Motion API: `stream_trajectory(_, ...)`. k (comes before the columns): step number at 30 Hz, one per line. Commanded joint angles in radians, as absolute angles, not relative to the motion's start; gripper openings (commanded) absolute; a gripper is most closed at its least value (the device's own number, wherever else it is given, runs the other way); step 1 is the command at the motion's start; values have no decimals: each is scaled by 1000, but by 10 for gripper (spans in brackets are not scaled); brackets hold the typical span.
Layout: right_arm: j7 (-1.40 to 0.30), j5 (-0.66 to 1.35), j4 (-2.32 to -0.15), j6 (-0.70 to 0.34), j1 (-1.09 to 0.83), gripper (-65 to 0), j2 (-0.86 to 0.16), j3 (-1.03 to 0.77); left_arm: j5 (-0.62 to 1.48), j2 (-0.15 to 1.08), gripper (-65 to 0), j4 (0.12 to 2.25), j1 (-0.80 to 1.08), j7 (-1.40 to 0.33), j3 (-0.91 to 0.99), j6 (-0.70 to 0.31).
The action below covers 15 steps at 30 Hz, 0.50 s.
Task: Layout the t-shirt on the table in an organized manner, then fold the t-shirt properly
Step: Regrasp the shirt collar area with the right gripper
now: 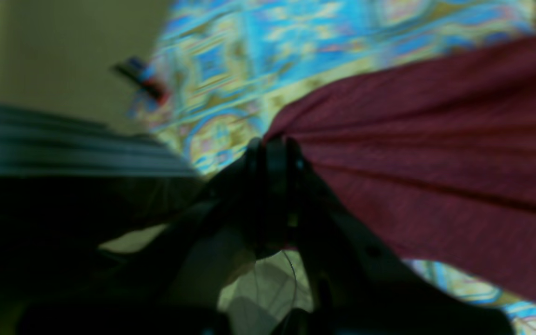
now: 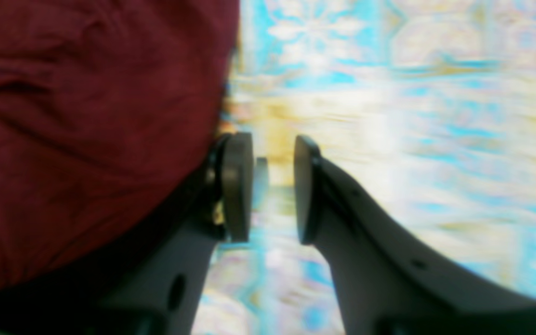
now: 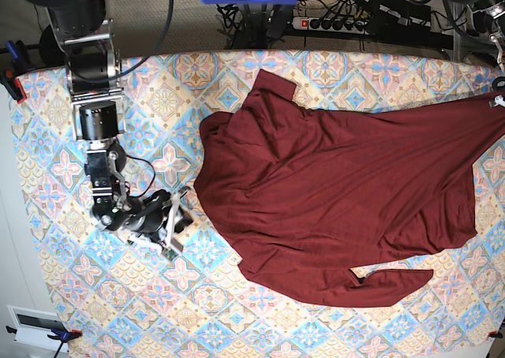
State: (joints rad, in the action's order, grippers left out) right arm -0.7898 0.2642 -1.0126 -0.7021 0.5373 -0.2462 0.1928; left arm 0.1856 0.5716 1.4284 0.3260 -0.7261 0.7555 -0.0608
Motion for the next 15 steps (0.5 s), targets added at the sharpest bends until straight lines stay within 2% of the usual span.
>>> stream_trajectory(1, -776, 269, -1004, -698, 591, -459, -268, 185, 182, 595, -627, 1443, 320, -710, 763, -59)
stream_trajectory(7, -773, 269, -970, -698, 608, -318, -249, 186, 185, 595, -627, 1443, 320, -710, 762, -59)
stream_trajectory(15, -771, 269, -970, -698, 608, -327, -199, 185, 185, 590, -627, 1443, 320, -710, 762, -61)
